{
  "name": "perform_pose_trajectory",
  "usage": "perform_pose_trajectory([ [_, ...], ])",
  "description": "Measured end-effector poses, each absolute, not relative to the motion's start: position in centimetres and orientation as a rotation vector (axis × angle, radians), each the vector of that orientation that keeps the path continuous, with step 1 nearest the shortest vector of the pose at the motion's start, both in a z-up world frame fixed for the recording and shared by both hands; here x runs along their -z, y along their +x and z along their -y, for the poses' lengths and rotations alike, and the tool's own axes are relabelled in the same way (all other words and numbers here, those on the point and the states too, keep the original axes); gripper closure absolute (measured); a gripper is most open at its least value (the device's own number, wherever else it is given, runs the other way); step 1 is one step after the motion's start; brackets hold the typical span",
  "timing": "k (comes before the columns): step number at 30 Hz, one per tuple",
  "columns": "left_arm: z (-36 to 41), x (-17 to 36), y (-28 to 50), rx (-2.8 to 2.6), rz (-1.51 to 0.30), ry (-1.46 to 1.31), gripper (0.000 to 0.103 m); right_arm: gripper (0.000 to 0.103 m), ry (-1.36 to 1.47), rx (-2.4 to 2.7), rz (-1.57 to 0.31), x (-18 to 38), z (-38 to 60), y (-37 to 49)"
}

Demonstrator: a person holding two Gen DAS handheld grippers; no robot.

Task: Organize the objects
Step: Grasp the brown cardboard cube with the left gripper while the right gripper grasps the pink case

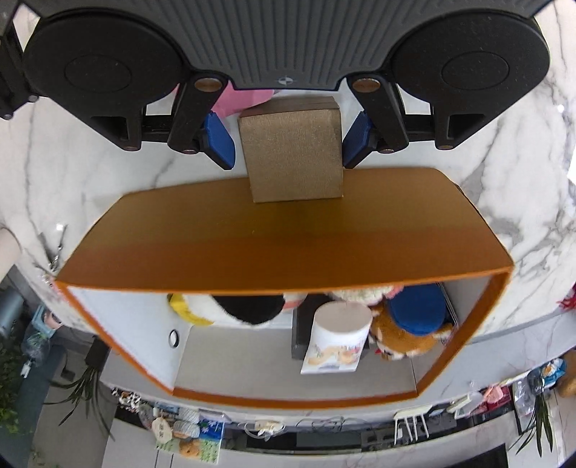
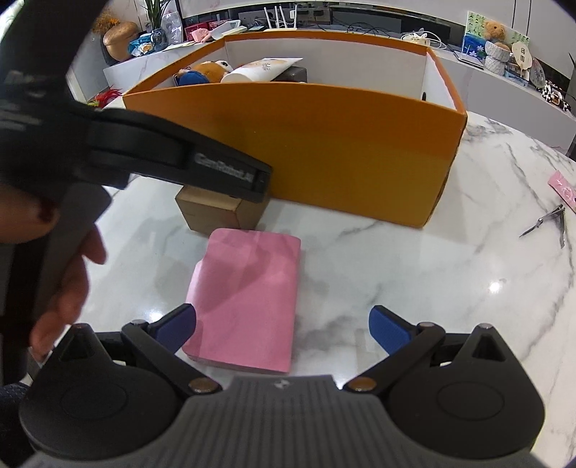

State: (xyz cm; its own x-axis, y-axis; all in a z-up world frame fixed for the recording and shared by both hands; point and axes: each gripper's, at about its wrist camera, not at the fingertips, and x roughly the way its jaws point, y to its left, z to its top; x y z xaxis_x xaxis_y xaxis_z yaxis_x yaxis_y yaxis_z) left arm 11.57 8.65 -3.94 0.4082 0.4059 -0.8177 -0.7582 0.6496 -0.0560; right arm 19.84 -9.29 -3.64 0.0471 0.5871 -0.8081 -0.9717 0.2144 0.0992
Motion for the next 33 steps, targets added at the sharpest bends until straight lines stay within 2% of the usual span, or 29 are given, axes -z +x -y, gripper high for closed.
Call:
perform_pose_trajectory([
  [7, -9.6, 6.0, 12.0, -0.787, -0.969, -0.497, 0.024, 0.001, -0.628, -1.297, -0.823, 4.3, 8.3, 18.8],
  [8, -9.7, 6.1, 11.7, -0.802, -0.968, -0.496, 0.022, 0.001, -0.636, -1.303, -0.821, 4.5, 8.2, 18.7],
  [18, -10.6, 6.1, 7.5, -0.894, -0.964, -0.54, 0.021, 0.001, -0.634, -1.308, -0.83, 5.3, 6.6, 18.2],
  [23, -10.7, 6.2, 4.9, -0.899, -0.97, -0.543, 0.012, 0.001, -0.635, -1.314, -0.854, 5.8, 6.0, 18.0],
  [33, -9.4, 6.3, 2.5, -0.876, -0.952, -0.51, 0.008, 0.001, -0.688, -1.289, -0.818, 6.8, 5.3, 17.2],
])
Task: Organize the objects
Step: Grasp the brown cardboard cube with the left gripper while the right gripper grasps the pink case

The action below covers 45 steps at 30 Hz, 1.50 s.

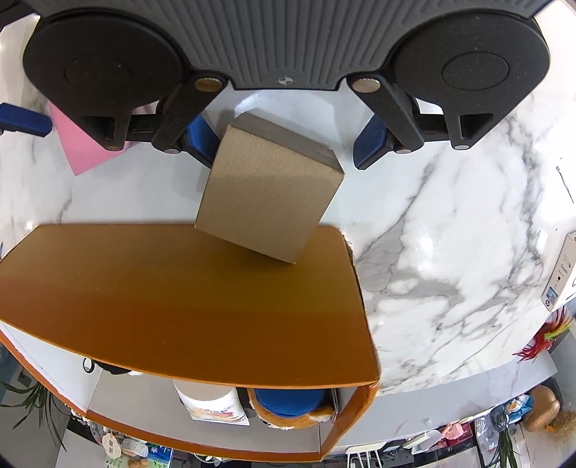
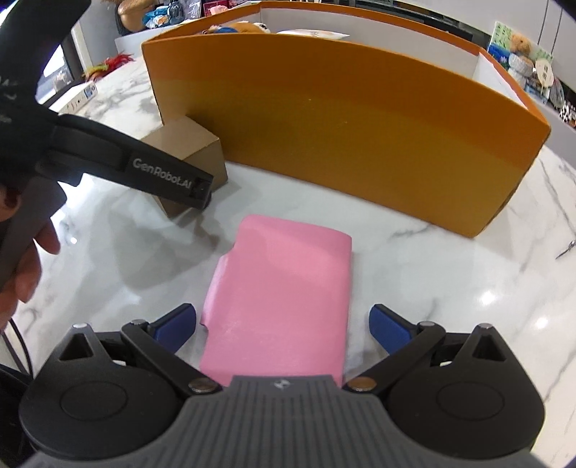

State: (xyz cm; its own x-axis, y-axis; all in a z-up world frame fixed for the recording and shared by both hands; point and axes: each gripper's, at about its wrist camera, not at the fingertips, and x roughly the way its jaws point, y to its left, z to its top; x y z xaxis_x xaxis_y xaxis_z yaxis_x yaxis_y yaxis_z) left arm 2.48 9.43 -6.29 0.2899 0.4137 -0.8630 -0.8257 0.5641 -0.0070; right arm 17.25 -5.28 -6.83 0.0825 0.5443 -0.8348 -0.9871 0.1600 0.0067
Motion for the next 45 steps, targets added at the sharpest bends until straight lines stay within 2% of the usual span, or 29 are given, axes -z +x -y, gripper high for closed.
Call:
perform_pose_trajectory([
  [6, -8.2, 6.5, 1.3, -0.895, -0.923, -0.503, 0.005, 0.001, -0.666, -1.272, -0.803, 7.0, 5.4, 17.3],
  [8, -7.9, 6.7, 1.0, -0.902, -0.924, -0.509, 0.0, 0.001, -0.65, -1.264, -0.794, 7.1, 5.3, 17.5],
  [31, -9.2, 6.5, 0.8, -0.863, -0.959, -0.503, 0.0, 0.001, -0.563, -1.194, -0.759, 7.2, 6.2, 16.0],
  [38, -8.5, 5.8, 2.1, -0.866, -0.953, -0.508, 0.0, 0.001, -0.435, -1.198, -0.696, 7.7, 7.4, 16.0],
  [45, -7.5, 5.2, 3.3, -0.796, -0.973, -0.462, 0.0, 0.001, -0.532, -1.215, -0.7, 7.4, 6.7, 15.2],
])
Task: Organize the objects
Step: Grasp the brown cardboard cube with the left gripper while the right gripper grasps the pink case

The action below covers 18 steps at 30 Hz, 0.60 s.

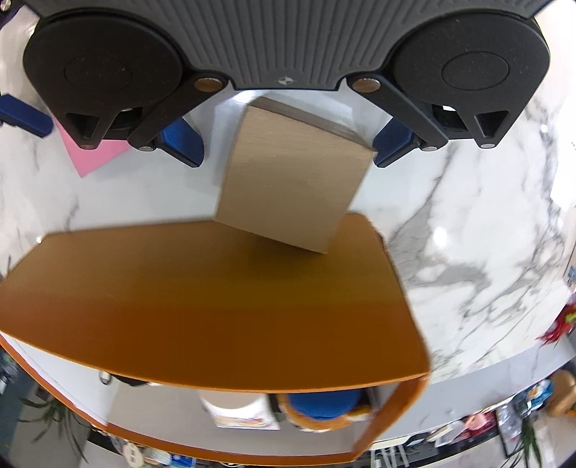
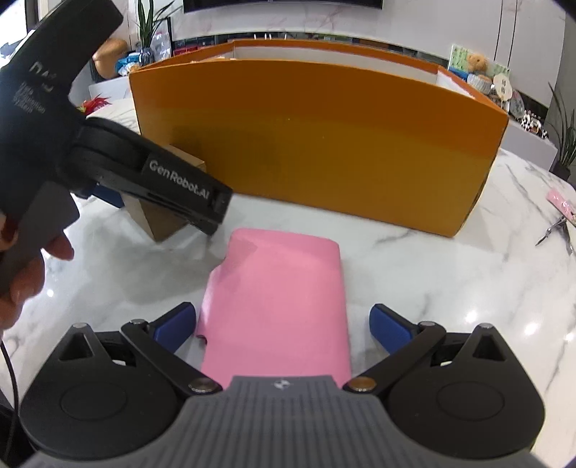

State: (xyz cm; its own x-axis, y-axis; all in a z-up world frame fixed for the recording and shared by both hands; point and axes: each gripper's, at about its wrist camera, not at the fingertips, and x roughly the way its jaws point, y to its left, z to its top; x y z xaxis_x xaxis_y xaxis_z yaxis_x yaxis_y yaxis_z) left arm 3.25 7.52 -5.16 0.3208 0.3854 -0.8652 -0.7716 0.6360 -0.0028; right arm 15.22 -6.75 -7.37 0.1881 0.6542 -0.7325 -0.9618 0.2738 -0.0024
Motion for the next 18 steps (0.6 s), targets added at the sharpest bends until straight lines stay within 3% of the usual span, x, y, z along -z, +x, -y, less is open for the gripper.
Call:
perform_pose_trajectory([
  [11, -5.5, 4.5, 2.9, -0.777, -0.967, -0.452, 0.001, 0.001, -0.533, -1.193, -0.71, 7.1, 7.3, 14.7],
  [14, -5.2, 4.1, 2.8, -0.787, -0.951, -0.451, 0.02, 0.006, -0.54, -1.212, -0.706, 6.9, 7.4, 14.6],
  [16, -4.8, 4.0, 2.8, -0.78, -0.95, -0.445, 0.026, 0.018, -0.548, -1.236, -0.695, 6.9, 7.3, 14.5],
  [18, -4.2, 3.8, 2.8, -0.773, -0.949, -0.438, 0.032, 0.021, -0.552, -1.239, -0.695, 6.7, 7.3, 14.4],
])
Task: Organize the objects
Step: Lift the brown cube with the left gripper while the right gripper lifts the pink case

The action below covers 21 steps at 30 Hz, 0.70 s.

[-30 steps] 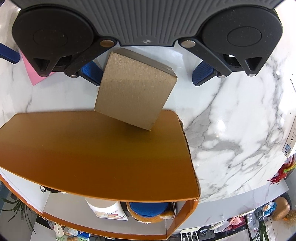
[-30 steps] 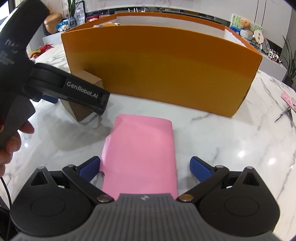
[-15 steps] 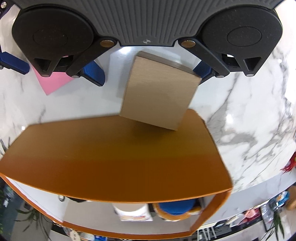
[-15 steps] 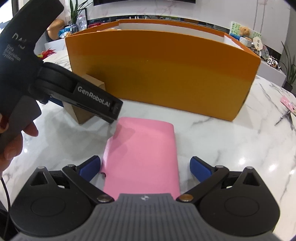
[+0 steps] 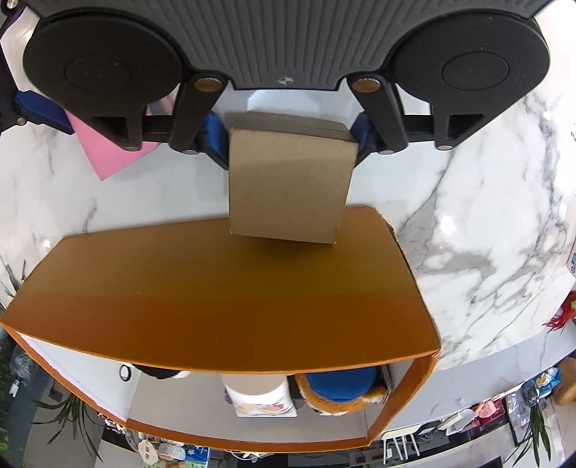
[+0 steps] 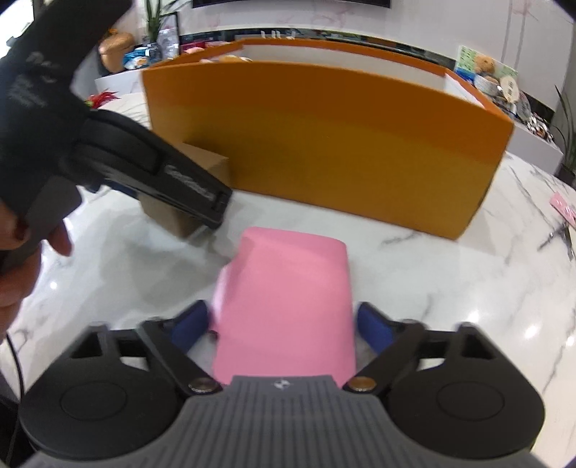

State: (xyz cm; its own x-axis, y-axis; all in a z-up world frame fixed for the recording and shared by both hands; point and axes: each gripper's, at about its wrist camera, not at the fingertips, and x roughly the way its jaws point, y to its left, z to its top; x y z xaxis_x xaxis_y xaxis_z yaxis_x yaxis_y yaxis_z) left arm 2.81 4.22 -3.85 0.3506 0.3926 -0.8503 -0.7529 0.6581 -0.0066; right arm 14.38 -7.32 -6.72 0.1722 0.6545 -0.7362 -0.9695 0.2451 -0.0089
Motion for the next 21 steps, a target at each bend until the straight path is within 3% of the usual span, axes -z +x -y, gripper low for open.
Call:
perform_pose_trajectory([
  [14, -3.3, 3.4, 3.3, -0.738, -0.952, -0.479, 0.035, 0.024, -0.543, -1.237, -0.69, 6.1, 7.8, 14.9],
  [16, -7.2, 4.3, 3.6, -0.738, -0.955, -0.48, 0.035, 0.024, -0.538, -1.235, -0.69, 5.8, 7.8, 15.0],
  [21, -8.5, 4.0, 4.0, -0.75, -0.947, -0.454, 0.035, 0.024, -0.536, -1.228, -0.69, 5.5, 8.4, 15.6],
])
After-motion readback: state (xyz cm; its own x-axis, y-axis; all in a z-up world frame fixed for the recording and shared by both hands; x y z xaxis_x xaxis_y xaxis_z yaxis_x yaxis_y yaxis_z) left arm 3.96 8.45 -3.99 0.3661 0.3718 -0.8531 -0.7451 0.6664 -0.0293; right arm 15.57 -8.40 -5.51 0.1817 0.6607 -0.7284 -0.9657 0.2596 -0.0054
